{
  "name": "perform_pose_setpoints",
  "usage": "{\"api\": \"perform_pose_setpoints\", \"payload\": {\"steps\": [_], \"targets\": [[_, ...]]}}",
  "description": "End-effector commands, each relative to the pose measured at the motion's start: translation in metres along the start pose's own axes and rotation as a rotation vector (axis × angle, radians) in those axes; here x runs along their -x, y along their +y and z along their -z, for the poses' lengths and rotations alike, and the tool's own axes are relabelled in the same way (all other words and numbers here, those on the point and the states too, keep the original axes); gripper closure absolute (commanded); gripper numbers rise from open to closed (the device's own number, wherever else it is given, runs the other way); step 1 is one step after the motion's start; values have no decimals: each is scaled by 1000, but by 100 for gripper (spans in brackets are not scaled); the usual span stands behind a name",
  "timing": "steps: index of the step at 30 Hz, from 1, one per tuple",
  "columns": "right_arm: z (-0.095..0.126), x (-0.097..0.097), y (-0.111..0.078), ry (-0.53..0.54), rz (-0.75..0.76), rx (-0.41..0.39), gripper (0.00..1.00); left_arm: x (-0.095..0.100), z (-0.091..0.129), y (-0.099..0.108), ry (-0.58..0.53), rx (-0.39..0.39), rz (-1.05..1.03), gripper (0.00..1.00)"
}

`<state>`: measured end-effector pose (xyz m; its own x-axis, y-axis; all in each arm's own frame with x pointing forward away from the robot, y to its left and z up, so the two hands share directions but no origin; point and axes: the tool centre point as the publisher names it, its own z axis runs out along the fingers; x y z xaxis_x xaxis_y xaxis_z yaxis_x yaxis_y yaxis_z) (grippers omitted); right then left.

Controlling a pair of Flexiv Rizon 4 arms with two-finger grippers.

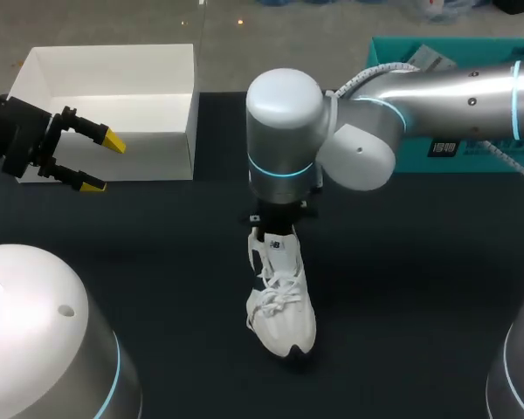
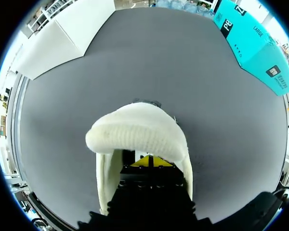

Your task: Take the shoe out of the shoebox, open the shoe tongue, remove and reinsert the insole, then place the shoe into the shoebox

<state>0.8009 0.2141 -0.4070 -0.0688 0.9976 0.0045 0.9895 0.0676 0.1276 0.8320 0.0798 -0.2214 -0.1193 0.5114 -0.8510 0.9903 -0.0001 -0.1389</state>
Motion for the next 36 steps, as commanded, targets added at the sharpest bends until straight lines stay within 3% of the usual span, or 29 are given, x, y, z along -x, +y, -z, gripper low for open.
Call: {"api": "perform_pose_setpoints", "payload": {"steps": [1,14,17,28,32,36], "targets": [[-15,-11,0,3,14,-23,100,0,0,-1,4,2,0,0],[43,-2,12,-10,-2,-16,100,0,0,-1,4,2,0,0],[40,3,13,-3,-7,-24,100,0,0,-1,4,2,0,0],[-12,3,12,13,-28,-94,100,0,0,-1,4,2,0,0],[-2,6,7,13,-32,-92,100,0,0,-1,4,2,0,0],[21,12,6,1,-58,-93,100,0,0,-1,4,2,0,0]]}}
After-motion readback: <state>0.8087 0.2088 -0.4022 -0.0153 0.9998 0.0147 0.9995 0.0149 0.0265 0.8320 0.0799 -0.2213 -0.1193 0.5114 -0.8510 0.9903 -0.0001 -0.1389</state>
